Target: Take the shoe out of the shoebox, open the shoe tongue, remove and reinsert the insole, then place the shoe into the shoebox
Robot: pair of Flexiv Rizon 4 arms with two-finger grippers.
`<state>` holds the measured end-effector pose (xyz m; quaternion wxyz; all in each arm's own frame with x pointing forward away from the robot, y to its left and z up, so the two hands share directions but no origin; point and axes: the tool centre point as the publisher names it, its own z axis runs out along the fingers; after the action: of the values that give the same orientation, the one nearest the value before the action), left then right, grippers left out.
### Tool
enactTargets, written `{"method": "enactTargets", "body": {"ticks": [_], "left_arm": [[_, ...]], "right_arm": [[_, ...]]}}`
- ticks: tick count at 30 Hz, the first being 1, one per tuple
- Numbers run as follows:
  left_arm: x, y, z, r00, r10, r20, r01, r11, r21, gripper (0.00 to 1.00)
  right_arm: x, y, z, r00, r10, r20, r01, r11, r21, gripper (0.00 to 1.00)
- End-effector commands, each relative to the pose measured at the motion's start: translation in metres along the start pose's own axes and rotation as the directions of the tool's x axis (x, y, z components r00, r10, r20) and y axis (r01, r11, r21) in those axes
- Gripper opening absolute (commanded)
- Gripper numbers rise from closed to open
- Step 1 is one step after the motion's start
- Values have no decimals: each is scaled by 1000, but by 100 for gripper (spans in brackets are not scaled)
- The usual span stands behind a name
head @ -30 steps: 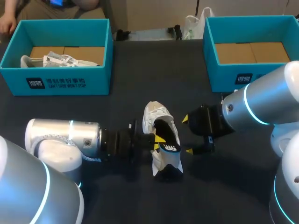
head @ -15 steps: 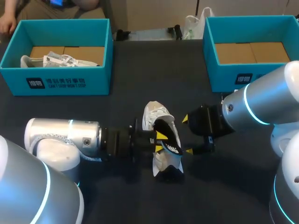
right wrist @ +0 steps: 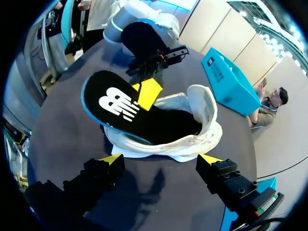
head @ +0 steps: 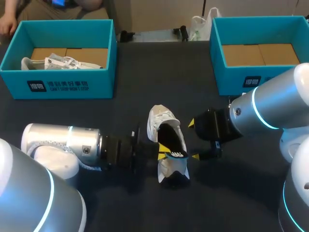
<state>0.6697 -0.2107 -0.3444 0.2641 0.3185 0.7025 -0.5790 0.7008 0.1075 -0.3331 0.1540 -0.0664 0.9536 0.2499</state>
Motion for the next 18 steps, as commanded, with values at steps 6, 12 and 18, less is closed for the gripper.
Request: {"method": "enactTargets", "body": {"ticks": [6, 12, 18], "left_arm": [[-5, 23, 4, 1000, 28, 2, -28, 999, -31, 0], [-9, 25, 3, 1000, 29, 11, -29, 999, -44, 0], [-15, 6, -4, 999, 31, 23, -31, 999, -11, 31]], "right_arm": [[1, -1, -1, 1000, -1, -1, 1, 1000, -3, 100], [1, -1, -1, 1000, -1, -1, 1, 1000, -3, 100], [1, -1, -1, 1000, -1, -1, 1, 1000, -3, 100]]}}
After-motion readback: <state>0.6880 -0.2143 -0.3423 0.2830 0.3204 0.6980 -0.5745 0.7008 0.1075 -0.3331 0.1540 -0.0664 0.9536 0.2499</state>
